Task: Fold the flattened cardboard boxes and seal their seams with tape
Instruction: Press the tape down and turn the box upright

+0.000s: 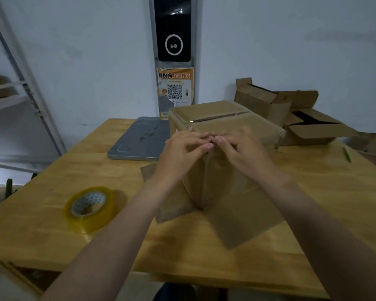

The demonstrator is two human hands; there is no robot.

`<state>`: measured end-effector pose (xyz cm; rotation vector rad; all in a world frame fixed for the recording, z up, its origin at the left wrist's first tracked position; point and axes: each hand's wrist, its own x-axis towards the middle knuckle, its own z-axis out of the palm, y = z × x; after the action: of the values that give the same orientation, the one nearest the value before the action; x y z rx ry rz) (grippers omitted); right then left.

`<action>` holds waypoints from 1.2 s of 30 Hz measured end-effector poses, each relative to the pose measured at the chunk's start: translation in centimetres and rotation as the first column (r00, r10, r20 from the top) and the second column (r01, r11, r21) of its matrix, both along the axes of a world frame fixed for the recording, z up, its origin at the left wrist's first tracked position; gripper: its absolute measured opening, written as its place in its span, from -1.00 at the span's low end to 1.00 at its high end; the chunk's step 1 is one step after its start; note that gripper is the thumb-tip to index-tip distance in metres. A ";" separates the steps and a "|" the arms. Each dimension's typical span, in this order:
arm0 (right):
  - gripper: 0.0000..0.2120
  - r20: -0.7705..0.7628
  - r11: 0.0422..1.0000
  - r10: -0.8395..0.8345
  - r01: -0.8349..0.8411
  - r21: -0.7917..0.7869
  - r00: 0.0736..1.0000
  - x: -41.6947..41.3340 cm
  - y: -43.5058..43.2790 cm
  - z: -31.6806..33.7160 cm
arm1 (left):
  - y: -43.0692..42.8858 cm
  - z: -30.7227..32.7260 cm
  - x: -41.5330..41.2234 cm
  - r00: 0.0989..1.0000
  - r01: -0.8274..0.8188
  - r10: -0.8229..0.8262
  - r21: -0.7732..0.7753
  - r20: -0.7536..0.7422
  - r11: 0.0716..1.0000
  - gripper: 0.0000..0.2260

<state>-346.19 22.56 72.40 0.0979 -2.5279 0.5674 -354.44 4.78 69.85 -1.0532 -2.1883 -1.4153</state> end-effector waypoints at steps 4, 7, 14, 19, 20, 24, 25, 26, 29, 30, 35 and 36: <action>-0.53 -0.066 0.997 0.030 -0.035 -0.075 0.997 -0.7 1.1 -1.1 | 0.8 -0.7 -0.7 0.995 -0.029 0.032 0.028 -0.094 0.999 -0.68; -0.57 -0.117 0.992 0.060 -0.072 -0.103 0.991 -1.1 1.4 -1.9 | 1.2 -1.9 -1.1 0.977 -0.053 0.051 -0.005 -0.209 0.999 -0.63; -0.63 -0.172 0.991 0.099 -0.112 -0.068 0.980 -0.9 1.9 -3.0 | 2.1 -2.7 -0.5 0.961 -0.146 0.128 -0.058 -0.244 0.988 -0.53; -0.60 -0.132 0.989 0.124 -0.134 -0.068 0.983 -0.5 2.0 -2.7 | 2.8 -3.0 0.1 0.955 -0.239 0.209 -0.130 -0.212 0.962 -0.41; -0.60 -0.123 0.989 0.127 -0.135 -0.063 0.984 -0.4 2.0 -2.7 | 2.8 -2.9 0.2 0.946 -0.260 0.228 -0.121 -0.229 0.958 -0.42; -0.58 -0.109 0.988 0.136 -0.144 -0.062 0.985 -0.3 2.3 -2.6 | 3.1 -2.5 0.6 0.930 -0.260 0.242 -0.031 -0.276 0.965 -0.50; -0.58 -0.108 0.987 0.141 -0.149 -0.065 0.984 -0.2 2.5 -2.5 | 3.0 -2.6 0.5 0.945 -0.216 0.209 -0.001 -0.253 0.976 -0.54; -0.58 -0.105 0.986 0.147 -0.155 -0.065 0.984 -0.1 2.7 -2.4 | 2.8 -2.7 0.3 0.965 -0.151 0.156 0.041 -0.208 0.988 -0.61; -0.63 -0.095 0.983 0.169 -0.174 -0.050 0.981 -0.1 3.1 -2.4 | 1.4 -3.3 -0.5 0.991 0.013 0.005 0.138 -0.134 0.990 -0.71; -0.64 -0.099 0.983 0.174 -0.178 -0.038 0.980 -0.1 3.2 -2.4 | 1.0 -3.4 -0.6 0.991 0.039 -0.022 0.132 -0.135 0.991 -0.71; -0.57 -0.078 0.987 0.160 -0.161 -0.006 0.984 0.0 3.2 -2.8 | 0.1 -3.4 -0.1 0.994 0.091 -0.088 0.047 -0.071 0.995 -0.70; -0.55 -0.068 0.987 0.158 -0.159 -0.010 0.985 0.1 3.2 -2.8 | -0.1 -3.4 0.0 0.994 0.099 -0.097 0.035 -0.059 0.994 -0.70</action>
<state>-346.10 25.76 69.59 0.3101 -2.4644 0.6355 -354.45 4.71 66.49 -1.1877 -2.0880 -1.4435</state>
